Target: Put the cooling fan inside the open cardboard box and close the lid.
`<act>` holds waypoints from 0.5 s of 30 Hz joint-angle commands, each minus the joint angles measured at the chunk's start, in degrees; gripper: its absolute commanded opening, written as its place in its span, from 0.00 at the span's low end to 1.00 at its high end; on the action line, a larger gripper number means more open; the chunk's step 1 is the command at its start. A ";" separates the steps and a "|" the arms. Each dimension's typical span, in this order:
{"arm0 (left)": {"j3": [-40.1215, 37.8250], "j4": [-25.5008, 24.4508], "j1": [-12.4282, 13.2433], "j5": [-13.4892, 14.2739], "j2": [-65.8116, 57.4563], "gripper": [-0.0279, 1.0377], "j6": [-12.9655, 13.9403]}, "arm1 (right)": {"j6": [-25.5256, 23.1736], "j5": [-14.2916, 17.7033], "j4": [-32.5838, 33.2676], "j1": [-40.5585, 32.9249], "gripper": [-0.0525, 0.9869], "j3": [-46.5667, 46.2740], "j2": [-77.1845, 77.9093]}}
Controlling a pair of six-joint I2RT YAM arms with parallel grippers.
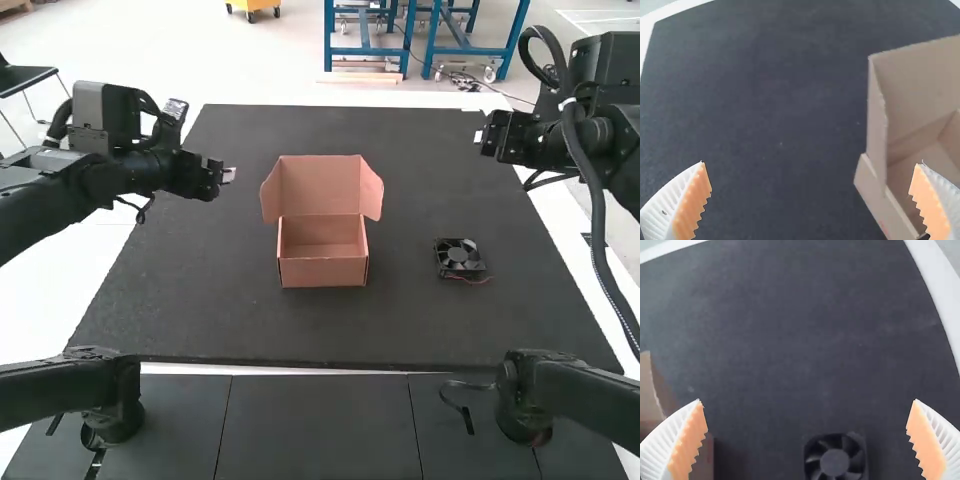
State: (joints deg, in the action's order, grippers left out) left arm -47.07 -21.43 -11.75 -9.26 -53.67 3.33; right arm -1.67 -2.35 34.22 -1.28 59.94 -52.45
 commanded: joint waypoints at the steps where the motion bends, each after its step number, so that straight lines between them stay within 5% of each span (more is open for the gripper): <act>1: -1.97 -0.37 -4.60 -0.32 -0.03 0.90 7.21 | 0.62 2.09 2.17 -0.22 0.93 0.88 -0.38; 7: -6.81 -2.30 -11.10 0.03 -4.51 0.90 5.63 | 5.36 2.00 4.72 -0.04 0.93 -0.88 -6.27; 9: -9.53 -4.94 -12.07 0.20 -6.01 0.90 3.61 | 6.42 2.17 5.25 0.31 0.93 -1.41 -8.46; 15: -15.51 -11.88 -12.16 0.56 -7.50 0.90 4.05 | 8.97 1.56 4.02 4.27 0.92 -3.96 -12.77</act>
State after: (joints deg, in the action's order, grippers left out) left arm -58.89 -32.25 -23.55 -8.93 -61.58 7.66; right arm 5.15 -1.02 38.98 0.75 55.96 -64.71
